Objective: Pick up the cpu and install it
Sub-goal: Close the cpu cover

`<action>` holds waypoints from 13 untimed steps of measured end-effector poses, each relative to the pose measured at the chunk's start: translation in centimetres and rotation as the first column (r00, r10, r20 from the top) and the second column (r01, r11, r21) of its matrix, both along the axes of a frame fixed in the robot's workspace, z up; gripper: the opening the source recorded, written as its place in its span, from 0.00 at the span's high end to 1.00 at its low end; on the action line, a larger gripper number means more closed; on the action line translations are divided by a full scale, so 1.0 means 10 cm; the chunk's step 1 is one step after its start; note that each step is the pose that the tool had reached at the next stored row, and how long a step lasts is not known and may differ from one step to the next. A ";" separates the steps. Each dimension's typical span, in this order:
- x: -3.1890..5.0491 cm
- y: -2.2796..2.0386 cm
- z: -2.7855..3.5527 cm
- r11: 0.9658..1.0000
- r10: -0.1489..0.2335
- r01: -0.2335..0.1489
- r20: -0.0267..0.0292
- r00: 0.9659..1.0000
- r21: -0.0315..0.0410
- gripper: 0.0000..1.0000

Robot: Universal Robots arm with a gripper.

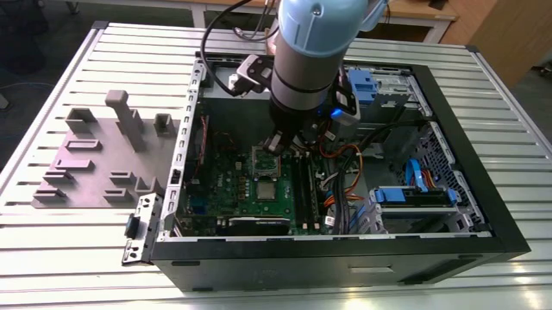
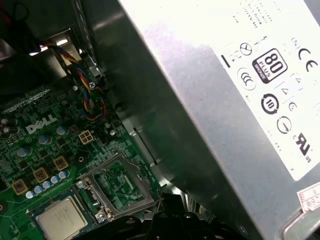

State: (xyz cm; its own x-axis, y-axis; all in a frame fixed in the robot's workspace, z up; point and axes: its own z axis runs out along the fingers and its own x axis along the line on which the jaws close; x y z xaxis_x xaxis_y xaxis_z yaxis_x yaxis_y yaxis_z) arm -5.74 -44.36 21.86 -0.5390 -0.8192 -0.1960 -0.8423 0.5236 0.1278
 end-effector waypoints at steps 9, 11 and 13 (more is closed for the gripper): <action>-0.003 0.000 0.046 1.000 0.000 0.000 0.000 1.000 -0.010 0.89; -0.003 0.000 0.055 1.000 0.000 0.000 0.000 1.000 -0.012 0.89; -0.004 0.000 0.060 1.000 0.000 0.000 0.000 1.000 -0.012 0.89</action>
